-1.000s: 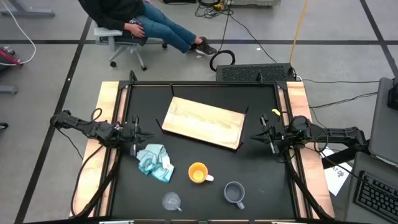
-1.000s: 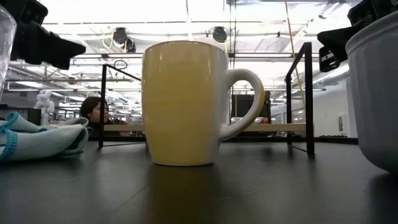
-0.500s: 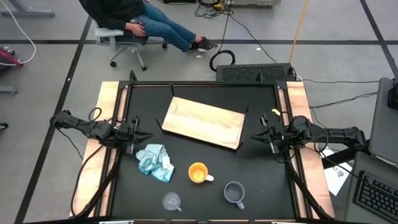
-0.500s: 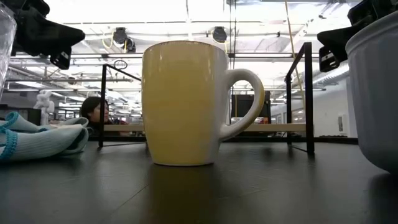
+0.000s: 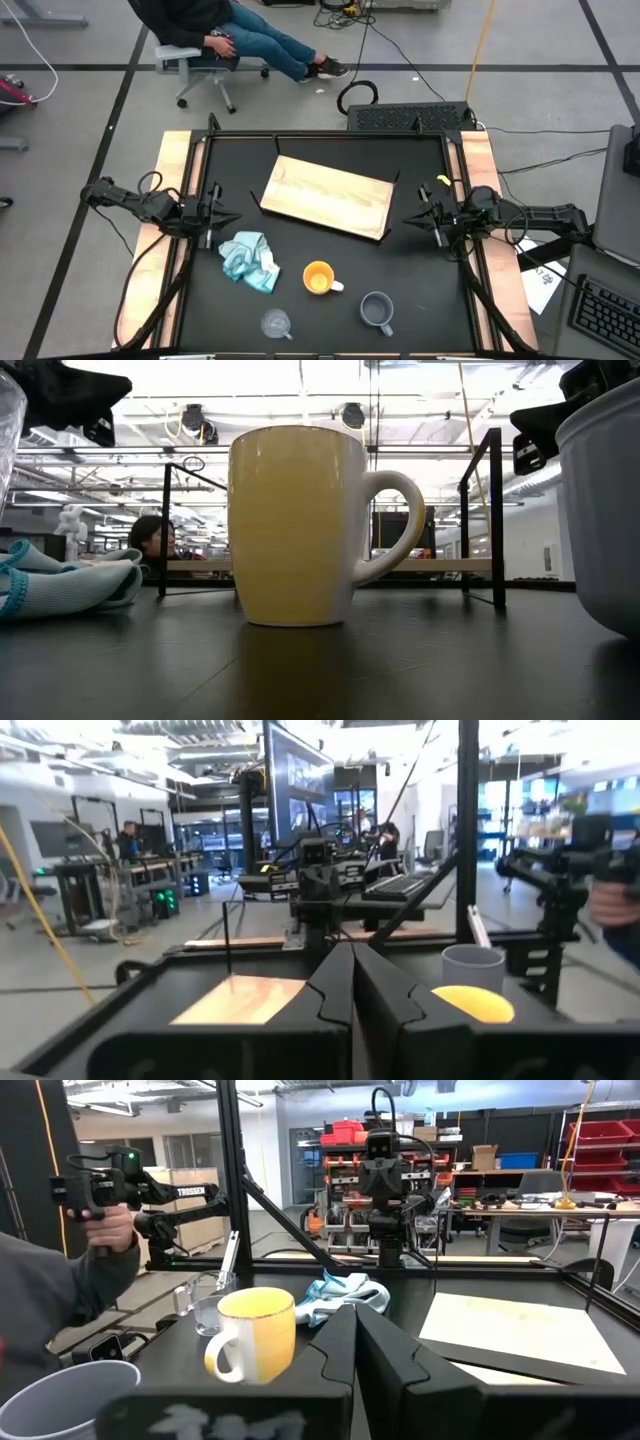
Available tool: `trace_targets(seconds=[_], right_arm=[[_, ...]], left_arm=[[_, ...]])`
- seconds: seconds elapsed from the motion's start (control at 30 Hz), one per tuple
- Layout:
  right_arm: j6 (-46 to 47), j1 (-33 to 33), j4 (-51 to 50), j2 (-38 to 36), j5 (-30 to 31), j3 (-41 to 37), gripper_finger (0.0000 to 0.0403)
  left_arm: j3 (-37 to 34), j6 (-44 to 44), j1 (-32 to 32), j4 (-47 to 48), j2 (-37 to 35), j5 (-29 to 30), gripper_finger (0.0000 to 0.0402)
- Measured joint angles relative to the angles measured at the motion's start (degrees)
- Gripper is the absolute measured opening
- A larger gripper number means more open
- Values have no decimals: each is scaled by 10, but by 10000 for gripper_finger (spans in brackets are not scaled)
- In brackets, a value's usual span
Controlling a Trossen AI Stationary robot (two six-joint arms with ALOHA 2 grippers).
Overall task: Stack small to large cups/mugs on shelf
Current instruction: Put the transparent mug on the shelf
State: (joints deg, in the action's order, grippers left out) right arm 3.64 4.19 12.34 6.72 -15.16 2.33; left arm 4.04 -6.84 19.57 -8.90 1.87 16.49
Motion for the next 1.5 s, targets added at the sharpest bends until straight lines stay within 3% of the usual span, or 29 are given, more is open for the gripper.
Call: trace_targets(seconds=[0.33, 0.6, 1.03, 1.5], right_arm=[[1, 0, 12, 0, 0, 0, 0], [18, -1, 14, 0, 0, 0, 0], [-23, -1, 48, 0, 0, 0, 0], [-26, -1, 72, 0, 0, 0, 0]], left_arm=[[33, -16, 0, 43, 0, -41, 1], [54, 76, 0, 62, 17, -89, 1], [54, 112, 28, -97, 199, -112, 0], [125, 79, 92, -124, 340, -84, 0]])
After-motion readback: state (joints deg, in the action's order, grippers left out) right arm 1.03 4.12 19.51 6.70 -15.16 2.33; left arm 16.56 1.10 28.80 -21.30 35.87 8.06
